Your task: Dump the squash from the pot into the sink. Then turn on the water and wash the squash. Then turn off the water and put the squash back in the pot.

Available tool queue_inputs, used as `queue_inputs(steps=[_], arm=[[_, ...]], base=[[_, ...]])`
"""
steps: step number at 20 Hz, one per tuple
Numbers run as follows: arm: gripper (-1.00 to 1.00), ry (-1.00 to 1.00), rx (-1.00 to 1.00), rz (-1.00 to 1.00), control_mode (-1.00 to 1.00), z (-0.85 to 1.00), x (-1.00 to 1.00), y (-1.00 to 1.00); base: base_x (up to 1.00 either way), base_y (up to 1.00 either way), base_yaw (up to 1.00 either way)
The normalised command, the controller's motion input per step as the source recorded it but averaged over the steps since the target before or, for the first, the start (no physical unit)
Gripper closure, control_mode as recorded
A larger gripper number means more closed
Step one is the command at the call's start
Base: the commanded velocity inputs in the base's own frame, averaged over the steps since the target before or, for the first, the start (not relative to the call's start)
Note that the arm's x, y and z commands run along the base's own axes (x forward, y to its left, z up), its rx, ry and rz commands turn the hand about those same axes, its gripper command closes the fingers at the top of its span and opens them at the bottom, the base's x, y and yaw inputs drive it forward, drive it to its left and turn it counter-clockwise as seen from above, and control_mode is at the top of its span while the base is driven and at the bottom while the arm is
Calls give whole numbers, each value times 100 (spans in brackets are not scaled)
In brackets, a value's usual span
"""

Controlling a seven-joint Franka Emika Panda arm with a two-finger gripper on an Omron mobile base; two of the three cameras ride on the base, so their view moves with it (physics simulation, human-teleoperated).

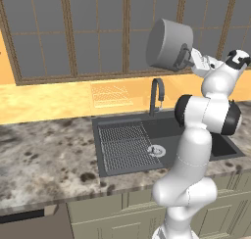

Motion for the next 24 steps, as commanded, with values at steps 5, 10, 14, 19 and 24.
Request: queue_inputs(steps=[5,10,14,19,24], arm=[[100,8,8,5,-100,-13,0,-22],[100,8,7,4,-100,-24,0,-25],[100,4,6,4,-100,-21,0,-29],[100,3,7,5,-100,-18,0,-26],[100,4,7,5,-100,-23,0,-24]], base=[[0,0,0],[0,0,0],[0,0,0],[0,0,0],[0,0,0]])
